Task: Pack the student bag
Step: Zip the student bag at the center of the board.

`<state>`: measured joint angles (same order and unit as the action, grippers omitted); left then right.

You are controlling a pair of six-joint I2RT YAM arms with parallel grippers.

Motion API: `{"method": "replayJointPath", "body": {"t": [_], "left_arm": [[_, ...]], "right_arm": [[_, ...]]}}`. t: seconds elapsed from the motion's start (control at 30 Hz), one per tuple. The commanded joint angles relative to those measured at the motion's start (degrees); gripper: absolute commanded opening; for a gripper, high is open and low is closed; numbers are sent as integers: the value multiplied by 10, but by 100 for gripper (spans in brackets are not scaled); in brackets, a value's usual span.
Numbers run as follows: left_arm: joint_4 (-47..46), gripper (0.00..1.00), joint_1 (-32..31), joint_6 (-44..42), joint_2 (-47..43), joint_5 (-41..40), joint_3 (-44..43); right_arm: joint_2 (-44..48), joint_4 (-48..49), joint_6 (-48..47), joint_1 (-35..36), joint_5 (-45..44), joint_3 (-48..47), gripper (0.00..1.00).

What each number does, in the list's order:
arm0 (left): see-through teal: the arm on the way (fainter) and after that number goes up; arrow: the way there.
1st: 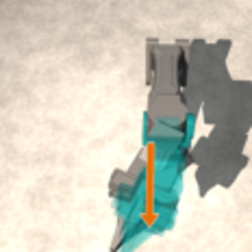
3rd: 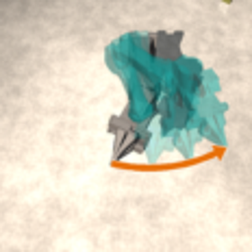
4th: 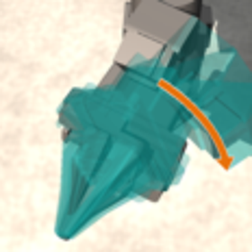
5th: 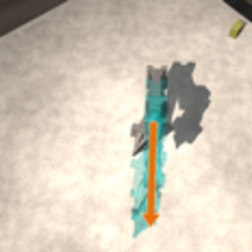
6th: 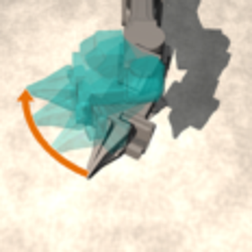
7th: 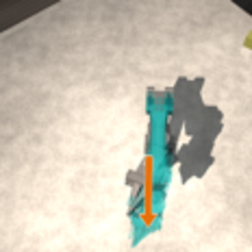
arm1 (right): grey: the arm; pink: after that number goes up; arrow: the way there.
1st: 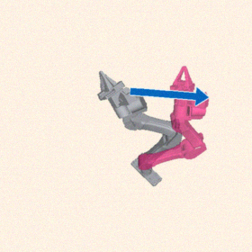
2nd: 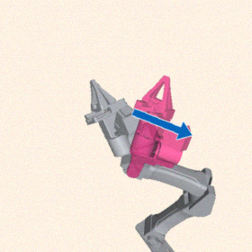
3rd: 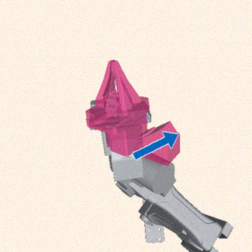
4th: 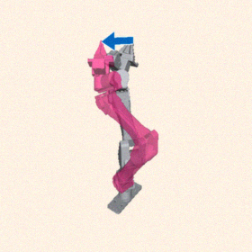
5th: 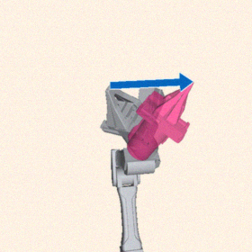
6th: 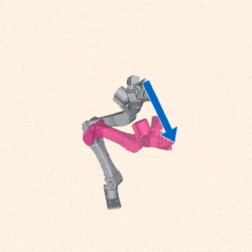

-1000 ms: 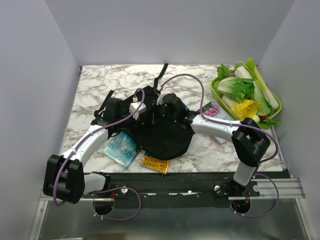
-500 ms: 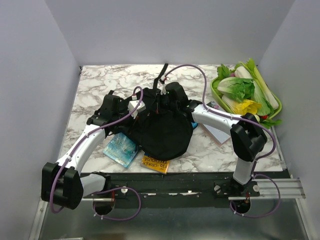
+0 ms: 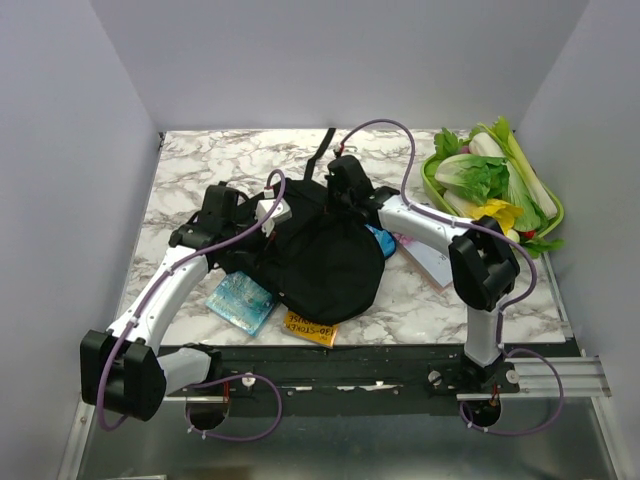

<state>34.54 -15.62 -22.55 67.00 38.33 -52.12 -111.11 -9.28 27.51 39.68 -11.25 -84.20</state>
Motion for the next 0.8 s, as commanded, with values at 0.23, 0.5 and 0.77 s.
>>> {"method": "replayJointPath", "body": {"t": [0.23,0.5,0.77], "left_arm": [[91,0,-2,-30,-20,76,-38],[5,0,3,44,-5,-5,-9],[-37,1,16,110,31,-64,-31]], "right_arm": [[-40,-108,51,-44,-182,-83,1],[26,-77,55,-44,-132,7,66],[124,-31,74,-44,-104,134,73]]}}
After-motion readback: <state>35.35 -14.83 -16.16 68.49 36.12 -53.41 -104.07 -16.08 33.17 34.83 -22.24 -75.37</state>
